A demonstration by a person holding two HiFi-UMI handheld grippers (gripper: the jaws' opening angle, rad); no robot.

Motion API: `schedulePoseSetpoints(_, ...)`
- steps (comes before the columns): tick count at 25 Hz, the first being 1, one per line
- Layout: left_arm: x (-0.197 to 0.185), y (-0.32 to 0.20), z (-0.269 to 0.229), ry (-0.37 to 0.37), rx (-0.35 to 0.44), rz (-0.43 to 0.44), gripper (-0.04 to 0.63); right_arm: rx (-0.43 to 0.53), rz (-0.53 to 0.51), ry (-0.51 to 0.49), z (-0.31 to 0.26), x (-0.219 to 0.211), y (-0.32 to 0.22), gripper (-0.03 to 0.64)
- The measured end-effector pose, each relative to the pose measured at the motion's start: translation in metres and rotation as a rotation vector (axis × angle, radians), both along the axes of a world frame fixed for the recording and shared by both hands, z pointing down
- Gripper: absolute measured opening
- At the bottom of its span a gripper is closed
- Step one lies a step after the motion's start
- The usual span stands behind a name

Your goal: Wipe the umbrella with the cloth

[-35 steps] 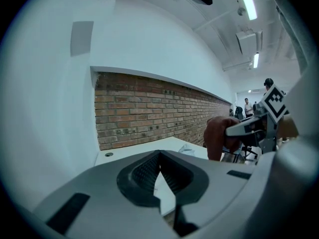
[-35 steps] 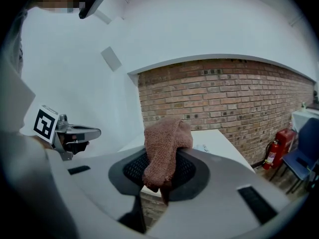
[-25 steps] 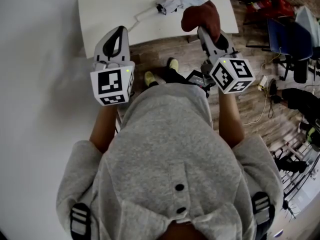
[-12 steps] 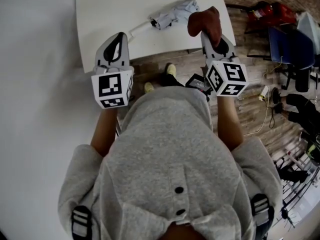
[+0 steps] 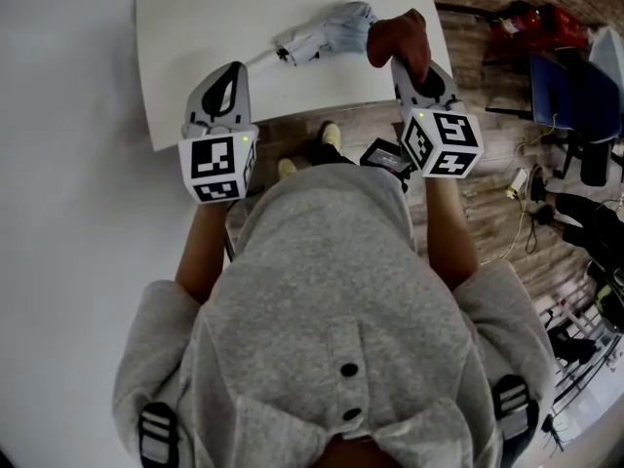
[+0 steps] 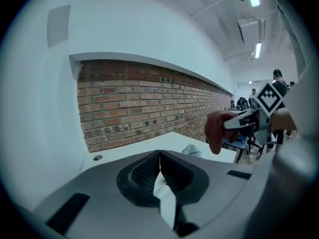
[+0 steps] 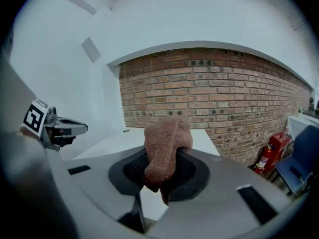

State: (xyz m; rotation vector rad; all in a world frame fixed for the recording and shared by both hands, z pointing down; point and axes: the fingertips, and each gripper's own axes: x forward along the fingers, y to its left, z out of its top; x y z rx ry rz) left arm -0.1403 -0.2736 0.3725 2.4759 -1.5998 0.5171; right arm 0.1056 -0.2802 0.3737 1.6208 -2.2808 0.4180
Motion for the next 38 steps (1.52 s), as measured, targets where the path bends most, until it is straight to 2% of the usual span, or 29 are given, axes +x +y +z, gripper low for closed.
schedulePoseSetpoints(7, 0.015, -0.021, 0.048, -0.082, -0.073, 0.021, 0.017, -0.072, 0.019, 0.002, 0.039, 0.034, -0.019, 0.083)
schedulePoseSetpoints(15, 0.028, -0.041, 0.108, -0.179, -0.169, 0.137, 0.021, -0.118, 0.031, -0.018, 0.071, 0.045, -0.025, 0.083)
schedulePoseSetpoints(17, 0.033, -0.044, 0.123, -0.191, -0.2, 0.182, 0.043, -0.128, 0.026, -0.021, 0.076, 0.043, -0.026, 0.083)
schedulePoseSetpoints(20, 0.037, -0.05, 0.145, -0.231, -0.246, 0.241, 0.137, -0.135, 0.021, -0.022, 0.079, 0.039, -0.028, 0.083)
schedulePoseSetpoints(27, 0.032, -0.053, 0.211, -0.35, -0.403, 0.315, 0.155, -0.149, 0.014, -0.036, 0.086, 0.032, -0.025, 0.083)
schedulePoseSetpoints(33, 0.033, -0.052, 0.219, -0.326, -0.439, 0.312, 0.156, -0.156, 0.025, -0.019, 0.088, 0.033, -0.027, 0.083)
schedulePoseSetpoints(38, 0.038, -0.042, 0.221, -0.276, -0.473, 0.294, 0.156, -0.171, 0.034, 0.01, 0.099, 0.037, -0.032, 0.083)
